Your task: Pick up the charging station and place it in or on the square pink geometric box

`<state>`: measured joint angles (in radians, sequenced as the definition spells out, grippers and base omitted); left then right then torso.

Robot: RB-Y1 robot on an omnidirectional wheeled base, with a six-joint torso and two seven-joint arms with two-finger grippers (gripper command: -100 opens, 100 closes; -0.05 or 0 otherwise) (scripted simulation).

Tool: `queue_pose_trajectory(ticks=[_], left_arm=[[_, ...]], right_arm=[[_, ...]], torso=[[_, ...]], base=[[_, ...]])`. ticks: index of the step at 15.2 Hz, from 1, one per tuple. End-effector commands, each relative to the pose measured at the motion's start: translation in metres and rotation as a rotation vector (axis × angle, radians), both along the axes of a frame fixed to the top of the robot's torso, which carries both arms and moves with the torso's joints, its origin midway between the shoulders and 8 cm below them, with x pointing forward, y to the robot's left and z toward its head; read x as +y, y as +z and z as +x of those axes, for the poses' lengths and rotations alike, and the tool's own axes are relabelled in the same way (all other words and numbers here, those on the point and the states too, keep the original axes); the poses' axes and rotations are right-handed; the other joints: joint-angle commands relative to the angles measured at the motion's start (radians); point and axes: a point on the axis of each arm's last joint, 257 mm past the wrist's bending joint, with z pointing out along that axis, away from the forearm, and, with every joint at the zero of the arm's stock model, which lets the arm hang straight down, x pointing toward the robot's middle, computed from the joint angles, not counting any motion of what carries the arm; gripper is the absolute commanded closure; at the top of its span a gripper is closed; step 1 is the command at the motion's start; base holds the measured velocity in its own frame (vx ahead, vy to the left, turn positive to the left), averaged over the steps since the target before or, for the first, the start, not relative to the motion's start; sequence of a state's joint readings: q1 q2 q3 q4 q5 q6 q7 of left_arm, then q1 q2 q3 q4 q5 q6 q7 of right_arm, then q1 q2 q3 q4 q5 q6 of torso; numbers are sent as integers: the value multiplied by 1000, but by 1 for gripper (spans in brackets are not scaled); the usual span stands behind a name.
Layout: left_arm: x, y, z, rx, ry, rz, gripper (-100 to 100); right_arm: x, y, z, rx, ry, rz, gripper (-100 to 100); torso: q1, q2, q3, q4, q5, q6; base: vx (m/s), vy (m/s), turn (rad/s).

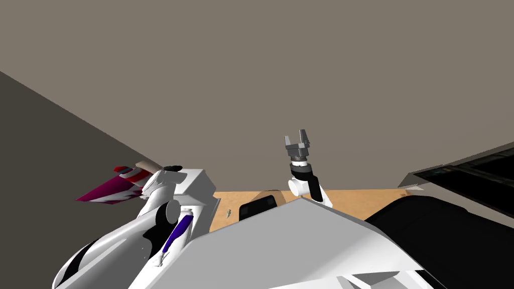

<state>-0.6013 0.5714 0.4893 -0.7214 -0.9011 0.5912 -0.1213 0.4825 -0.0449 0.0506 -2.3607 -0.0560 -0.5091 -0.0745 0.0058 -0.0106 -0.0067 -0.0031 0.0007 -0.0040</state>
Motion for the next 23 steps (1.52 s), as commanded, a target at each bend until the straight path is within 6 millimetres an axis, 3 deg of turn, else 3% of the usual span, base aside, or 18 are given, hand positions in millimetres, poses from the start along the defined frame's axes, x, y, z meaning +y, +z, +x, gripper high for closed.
queue_pose_trajectory(ticks=[1, 3, 5, 6, 11, 12, 13, 14, 15, 19, 23], left_arm=[[24, 3, -28, 26, 77, 9, -100], [24, 3, -28, 26, 77, 9, -100], [43, 3, -54, 54, 144, 18, -100], [43, 3, -54, 54, 144, 18, -100], [70, 4, -97, 112, 248, 39, -100], [64, 2, -87, 99, 227, 35, -100], [65, 2, -89, 102, 233, 35, -100], [64, 2, -89, 102, 233, 35, 100], [70, 19, -88, 102, 247, 43, 100], [73, 29, -87, 101, 254, 47, 100], [83, 64, -85, 101, 282, 56, 100]], right_arm=[[0, 0, 0, 0, 0, 0, 0], [0, 0, 0, 0, 0, 0, 0], [0, 0, 0, 0, 0, 0, 0], [0, 0, 0, 0, 0, 0, 0], [0, 0, 0, 0, 0, 0, 0], [0, 0, 0, 0, 0, 0, 0], [0, 0, 0, 0, 0, 0, 0], [0, 0, 0, 0, 0, 0, 0], [0, 0, 0, 0, 0, 0, 0], [0, 0, 0, 0, 0, 0, 0], [0, 0, 0, 0, 0, 0, 0]], torso=[[0, 0, 0, 0, 0, 0], [1, 0, 0, 0, 0, 0], [1, 1, 0, 0, 0, 0], [1, 0, 0, 0, 0, 0], [2, -1, -1, 0, 1, 0], [2, -1, -1, 0, 1, 0], [2, 0, 0, 0, 1, 0], [2, 2, 1, 0, 1, 0], [2, 3, 1, 0, 1, 0], [7, 7, 4, 3, 1, -2], [10, 8, 6, 4, -1, -3]], base=[[73, -10, -203], [58, -4, -82], [59, -7, -105], [69, -5, -129], [80, 7, -87], [47, 16, -14], [17, 6, 0], [9, 3, -1], [-6, 54, -23], [-13, 72, -19], [-15, 110, -30]])
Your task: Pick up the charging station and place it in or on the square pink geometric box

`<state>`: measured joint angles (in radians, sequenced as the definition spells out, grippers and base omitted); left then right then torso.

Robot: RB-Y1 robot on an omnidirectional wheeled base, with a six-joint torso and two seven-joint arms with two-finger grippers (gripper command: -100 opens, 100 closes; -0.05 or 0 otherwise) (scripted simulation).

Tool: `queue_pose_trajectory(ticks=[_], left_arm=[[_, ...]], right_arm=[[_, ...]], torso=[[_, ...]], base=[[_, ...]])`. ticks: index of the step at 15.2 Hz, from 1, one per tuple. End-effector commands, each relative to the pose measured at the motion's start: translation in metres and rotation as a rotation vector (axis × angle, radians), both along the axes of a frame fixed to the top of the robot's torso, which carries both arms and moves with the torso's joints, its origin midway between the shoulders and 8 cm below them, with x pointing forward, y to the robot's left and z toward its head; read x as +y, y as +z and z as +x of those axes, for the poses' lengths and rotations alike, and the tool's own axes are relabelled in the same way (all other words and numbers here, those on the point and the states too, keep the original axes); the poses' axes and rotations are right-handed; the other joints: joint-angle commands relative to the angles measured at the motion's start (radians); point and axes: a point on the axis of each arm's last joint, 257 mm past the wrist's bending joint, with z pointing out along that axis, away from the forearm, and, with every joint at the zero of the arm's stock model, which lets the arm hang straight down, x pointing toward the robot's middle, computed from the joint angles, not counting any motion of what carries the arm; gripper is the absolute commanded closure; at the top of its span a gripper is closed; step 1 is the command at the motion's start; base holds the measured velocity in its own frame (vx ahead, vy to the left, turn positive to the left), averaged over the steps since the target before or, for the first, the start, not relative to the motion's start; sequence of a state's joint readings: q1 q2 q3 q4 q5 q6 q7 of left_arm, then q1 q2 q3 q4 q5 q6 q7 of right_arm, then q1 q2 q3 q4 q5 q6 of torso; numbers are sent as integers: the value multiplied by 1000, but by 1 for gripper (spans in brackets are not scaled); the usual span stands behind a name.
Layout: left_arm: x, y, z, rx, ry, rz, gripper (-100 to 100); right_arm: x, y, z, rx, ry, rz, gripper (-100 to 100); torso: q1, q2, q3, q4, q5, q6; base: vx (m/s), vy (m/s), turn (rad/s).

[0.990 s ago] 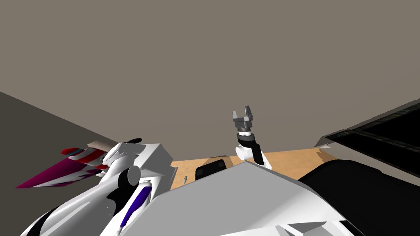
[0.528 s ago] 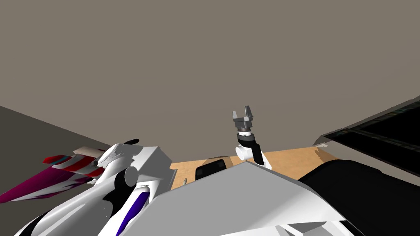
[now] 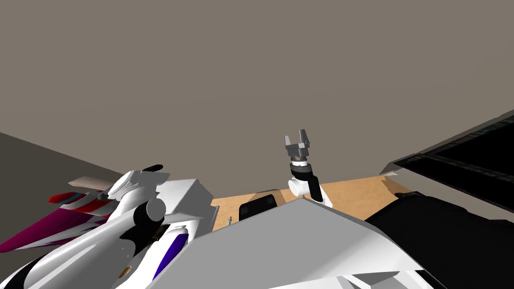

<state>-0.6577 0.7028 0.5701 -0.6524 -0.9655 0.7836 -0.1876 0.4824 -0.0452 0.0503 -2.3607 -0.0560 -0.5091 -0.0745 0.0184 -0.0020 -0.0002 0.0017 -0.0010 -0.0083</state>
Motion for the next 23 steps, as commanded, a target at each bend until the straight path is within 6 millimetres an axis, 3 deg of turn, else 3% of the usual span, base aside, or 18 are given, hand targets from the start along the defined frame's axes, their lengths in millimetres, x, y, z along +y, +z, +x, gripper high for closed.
queue_pose_trajectory(ticks=[1, 5, 7, 9, 23], left_arm=[[7, 19, -2, 0, 16, 7, 100], [14, 46, -2, 0, 37, 7, 100], [14, 46, -2, 0, 37, 7, 100], [18, 65, -3, 0, 51, 5, 100], [31, 139, -13, -1, 95, -41, 100]], right_arm=[[0, 0, 0, 0, 0, 0, 0], [0, 0, 0, 0, 0, 0, 0], [0, 0, 0, 0, 0, 0, 0], [0, 0, 0, 0, 0, 0, 0], [0, 0, 0, 0, 0, 0, 0]], torso=[[0, 0, 0, 0, 0, 0], [6, 3, 2, 1, 0, -6], [8, 4, 3, 2, 0, -8], [9, 5, 4, 2, -1, -10], [11, 7, 5, 3, -2, -11]], base=[[-16, 140, -50], [-22, 132, -33], [-27, 83, -9], [-22, 88, -12], [-24, 123, -28]])
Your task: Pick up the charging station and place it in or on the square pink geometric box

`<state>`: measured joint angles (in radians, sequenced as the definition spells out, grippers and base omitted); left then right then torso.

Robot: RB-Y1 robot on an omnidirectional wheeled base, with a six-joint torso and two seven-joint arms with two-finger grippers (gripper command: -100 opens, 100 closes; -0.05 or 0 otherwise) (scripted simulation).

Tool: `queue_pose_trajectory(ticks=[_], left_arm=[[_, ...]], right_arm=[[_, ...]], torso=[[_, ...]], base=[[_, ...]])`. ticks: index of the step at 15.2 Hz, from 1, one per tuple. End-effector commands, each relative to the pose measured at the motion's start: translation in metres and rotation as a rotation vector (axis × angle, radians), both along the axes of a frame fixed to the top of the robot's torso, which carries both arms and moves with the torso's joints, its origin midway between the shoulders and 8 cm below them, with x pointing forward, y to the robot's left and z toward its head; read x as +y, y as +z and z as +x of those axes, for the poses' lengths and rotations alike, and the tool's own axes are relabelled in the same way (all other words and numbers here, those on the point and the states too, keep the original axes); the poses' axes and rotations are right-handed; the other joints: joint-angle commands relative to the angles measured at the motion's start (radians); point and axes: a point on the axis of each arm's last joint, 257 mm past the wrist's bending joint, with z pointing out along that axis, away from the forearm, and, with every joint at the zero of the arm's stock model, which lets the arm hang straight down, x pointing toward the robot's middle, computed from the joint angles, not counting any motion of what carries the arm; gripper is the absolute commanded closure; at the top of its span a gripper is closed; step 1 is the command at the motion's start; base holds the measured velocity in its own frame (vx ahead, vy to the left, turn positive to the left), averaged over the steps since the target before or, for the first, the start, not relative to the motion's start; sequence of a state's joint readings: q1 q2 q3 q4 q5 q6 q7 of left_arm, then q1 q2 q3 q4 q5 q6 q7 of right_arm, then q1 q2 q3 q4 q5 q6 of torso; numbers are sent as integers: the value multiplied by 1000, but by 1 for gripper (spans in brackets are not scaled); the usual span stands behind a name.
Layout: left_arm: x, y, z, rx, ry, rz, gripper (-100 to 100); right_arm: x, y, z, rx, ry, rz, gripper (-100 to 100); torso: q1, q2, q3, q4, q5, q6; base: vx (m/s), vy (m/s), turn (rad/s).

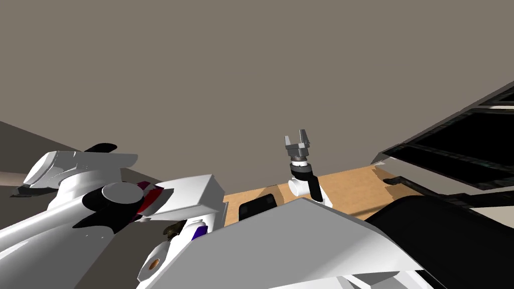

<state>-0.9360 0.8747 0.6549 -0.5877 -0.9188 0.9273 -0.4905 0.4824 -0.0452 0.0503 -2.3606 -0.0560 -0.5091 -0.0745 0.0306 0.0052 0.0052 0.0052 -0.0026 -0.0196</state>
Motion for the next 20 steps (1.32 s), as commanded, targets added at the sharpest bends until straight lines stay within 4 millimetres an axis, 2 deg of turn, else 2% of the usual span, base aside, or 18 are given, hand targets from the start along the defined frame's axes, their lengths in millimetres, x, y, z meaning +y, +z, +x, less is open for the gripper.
queue_pose_trajectory(ticks=[1, 2, 3, 7, 8, 12, 14, 16, 17, 20], left_arm=[[1, 8, -2, 2, 3, -9, 100], [1, 5, -1, -1, 2, -4, 100], [1, 7, -2, 1, 3, -3, -100], [1, 7, -2, 1, 3, -3, -100], [2, 27, -6, 5, 16, 4, -100], [4, 53, -13, 9, 34, 10, -100], [4, 53, -13, 9, 34, 10, -100], [4, 71, -19, 11, 48, 13, -100], [4, 62, -15, 7, 40, 13, -100], [4, 63, -16, 10, 41, 12, -100]], right_arm=[[0, 0, 0, 0, 0, 0, 0], [0, 0, 0, 0, 0, 0, 0], [0, 0, 0, 0, 0, 0, 0], [0, 0, 0, 0, 0, 0, 0], [0, 0, 0, 0, 0, 0, 0], [0, 0, 0, 0, 0, 0, 0], [0, 0, 0, 0, 0, 0, 0], [0, 0, 0, 0, 0, 0, 0], [0, 0, 0, 0, 0, 0, 0], [0, 0, 0, 0, 0, 0, 0]], torso=[[0, 0, 0, 0, 0, 0], [-1, 0, 0, 0, 0, 1], [-5, 0, -1, -1, 0, 1], [-10, -3, -2, -1, -1, 1], [-10, -3, -2, -1, -1, 1], [-12, -1, -1, -1, -2, 2], [-12, -1, -1, -1, -2, 2], [-11, -2, -1, -1, -2, 1], [-11, -2, -1, -1, -2, 2], [-11, -2, -2, -1, -1, 1]], base=[[-23, 113, -66], [-22, 21, -81], [-6, 3, -24], [0, 0, 0], [-11, -6, -115], [-24, -7, -130], [-14, -6, -24], [-12, -6, -72], [-11, -1, -64], [0, 0, 0]])
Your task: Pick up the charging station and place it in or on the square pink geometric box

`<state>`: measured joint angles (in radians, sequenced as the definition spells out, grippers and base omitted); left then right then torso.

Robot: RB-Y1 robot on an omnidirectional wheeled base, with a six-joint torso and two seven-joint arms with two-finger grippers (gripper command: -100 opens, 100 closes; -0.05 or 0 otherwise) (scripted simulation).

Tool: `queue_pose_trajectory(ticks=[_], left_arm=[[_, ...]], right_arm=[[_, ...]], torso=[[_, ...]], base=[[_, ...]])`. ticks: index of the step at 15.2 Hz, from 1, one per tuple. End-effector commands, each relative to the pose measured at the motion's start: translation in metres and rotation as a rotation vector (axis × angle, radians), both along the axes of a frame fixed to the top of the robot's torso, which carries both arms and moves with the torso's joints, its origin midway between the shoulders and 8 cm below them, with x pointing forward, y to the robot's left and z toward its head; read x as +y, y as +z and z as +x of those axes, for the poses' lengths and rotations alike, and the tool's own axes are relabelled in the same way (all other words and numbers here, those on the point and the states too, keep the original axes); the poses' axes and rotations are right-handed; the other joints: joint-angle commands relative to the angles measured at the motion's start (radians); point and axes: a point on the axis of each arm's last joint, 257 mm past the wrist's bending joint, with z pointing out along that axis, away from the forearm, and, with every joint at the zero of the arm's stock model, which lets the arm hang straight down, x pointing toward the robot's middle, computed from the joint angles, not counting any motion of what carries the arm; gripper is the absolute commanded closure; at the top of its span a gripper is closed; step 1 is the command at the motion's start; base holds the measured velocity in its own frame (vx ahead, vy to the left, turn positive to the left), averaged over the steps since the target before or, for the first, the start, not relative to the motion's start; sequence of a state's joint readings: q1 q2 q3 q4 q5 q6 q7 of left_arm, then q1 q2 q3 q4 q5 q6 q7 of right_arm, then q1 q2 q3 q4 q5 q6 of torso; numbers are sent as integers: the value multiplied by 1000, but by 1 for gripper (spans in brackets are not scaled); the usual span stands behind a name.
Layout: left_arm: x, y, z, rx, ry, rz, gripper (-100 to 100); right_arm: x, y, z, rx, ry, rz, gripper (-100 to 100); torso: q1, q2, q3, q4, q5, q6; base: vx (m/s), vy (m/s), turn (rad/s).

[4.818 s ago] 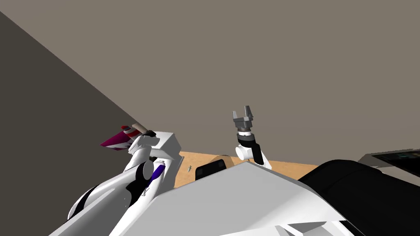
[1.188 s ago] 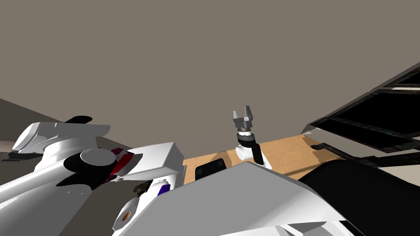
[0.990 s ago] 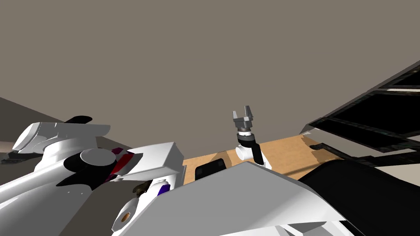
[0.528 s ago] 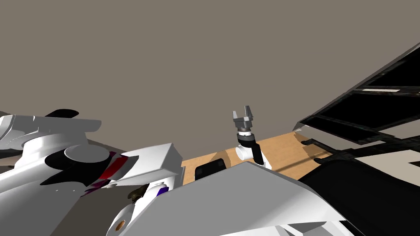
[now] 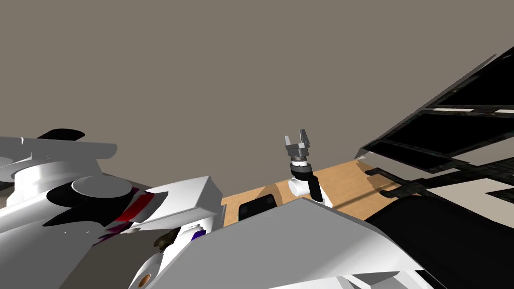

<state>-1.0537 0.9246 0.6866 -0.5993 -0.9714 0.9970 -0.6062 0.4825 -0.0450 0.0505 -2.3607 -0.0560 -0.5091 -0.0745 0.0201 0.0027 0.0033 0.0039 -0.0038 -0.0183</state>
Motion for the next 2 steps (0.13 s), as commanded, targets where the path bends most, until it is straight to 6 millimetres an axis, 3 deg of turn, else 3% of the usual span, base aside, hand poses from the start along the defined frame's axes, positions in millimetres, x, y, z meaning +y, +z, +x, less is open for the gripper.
queue_pose_trajectory(ticks=[1, 2], left_arm=[[0, 0, 0, 0, 0, 0, -100], [0, 0, 0, 0, 0, 0, -100]], right_arm=[[0, 0, 0, 0, 0, 0, 0], [0, 0, 0, 0, 0, 0, 0]], torso=[[0, 0, 0, 0, 0, 0], [0, 0, 0, 0, 0, 0]], base=[[0, 0, 0], [0, 0, 0]])
